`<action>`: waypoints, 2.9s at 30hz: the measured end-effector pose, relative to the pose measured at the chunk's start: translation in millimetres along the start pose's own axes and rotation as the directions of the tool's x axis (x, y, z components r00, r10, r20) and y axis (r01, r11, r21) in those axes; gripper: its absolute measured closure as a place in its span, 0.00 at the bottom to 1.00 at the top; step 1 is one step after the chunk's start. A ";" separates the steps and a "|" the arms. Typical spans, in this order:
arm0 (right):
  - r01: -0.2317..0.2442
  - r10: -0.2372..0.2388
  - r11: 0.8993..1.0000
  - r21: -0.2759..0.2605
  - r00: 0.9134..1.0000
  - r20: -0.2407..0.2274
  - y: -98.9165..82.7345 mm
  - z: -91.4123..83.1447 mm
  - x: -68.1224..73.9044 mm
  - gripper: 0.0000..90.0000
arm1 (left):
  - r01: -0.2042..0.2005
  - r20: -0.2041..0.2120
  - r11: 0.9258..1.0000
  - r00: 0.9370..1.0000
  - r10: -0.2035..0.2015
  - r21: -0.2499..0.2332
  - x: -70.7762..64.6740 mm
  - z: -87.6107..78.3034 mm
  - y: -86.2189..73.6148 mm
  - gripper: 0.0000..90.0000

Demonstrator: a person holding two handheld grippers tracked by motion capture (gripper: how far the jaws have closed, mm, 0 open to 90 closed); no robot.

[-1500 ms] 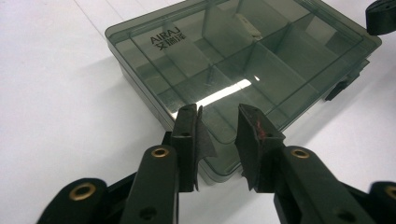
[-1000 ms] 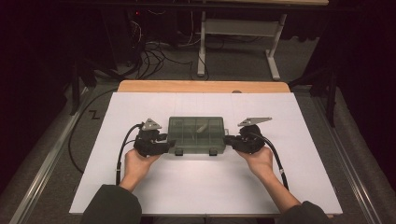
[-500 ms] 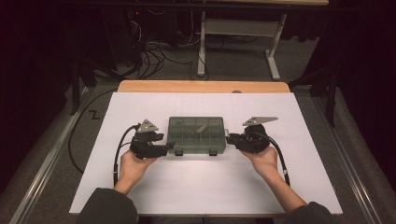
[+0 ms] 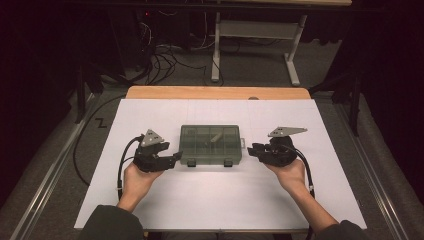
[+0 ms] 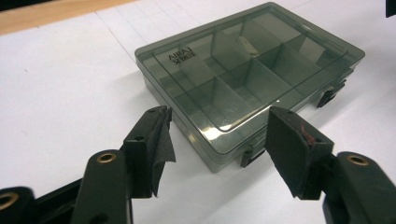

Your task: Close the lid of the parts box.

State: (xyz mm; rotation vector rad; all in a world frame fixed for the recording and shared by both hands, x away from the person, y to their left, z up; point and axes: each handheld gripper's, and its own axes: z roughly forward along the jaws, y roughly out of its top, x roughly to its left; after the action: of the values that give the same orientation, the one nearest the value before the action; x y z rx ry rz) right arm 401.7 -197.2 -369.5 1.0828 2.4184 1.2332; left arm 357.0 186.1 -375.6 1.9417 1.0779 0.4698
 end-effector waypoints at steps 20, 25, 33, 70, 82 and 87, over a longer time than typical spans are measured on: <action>0.017 -0.016 0.999 -0.035 1.000 0.024 -19.3 -20.9 -1.7 0.72 | 0.026 0.035 0.998 0.999 -0.024 -0.059 2.4 -12.9 -13.3 0.45; 0.022 -0.020 0.998 -0.050 0.999 0.026 -24.6 -25.4 -2.5 0.72 | 0.019 0.022 0.996 1.000 -0.017 -0.085 1.5 -17.0 -17.2 0.44; 0.022 -0.019 0.997 -0.070 0.999 0.033 -31.8 -33.8 -4.4 0.71 | 0.025 0.024 0.996 0.999 -0.023 -0.086 1.3 -18.5 -23.6 0.44; -0.017 0.032 0.987 -0.161 0.995 0.093 -85.0 -74.9 -15.4 0.59 | 0.062 -0.006 0.984 0.998 -0.064 -0.166 -3.2 -28.9 -52.9 0.41; -0.050 0.070 0.981 -0.187 0.992 0.105 -101.0 -77.6 -19.2 0.57 | 0.061 -0.016 0.983 0.998 -0.065 -0.173 -4.4 -28.5 -61.2 0.41; -0.056 0.080 0.980 -0.192 0.990 0.116 -105.8 -79.4 -21.8 0.56 | 0.076 -0.015 0.982 0.997 -0.080 -0.173 -2.8 -28.4 -63.5 0.41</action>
State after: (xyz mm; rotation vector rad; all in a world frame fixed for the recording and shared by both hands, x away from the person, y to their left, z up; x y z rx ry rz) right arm 323.9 -300.6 -404.3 1.1568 2.1414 1.3435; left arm 304.6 215.1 -410.9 1.7403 1.0864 0.5241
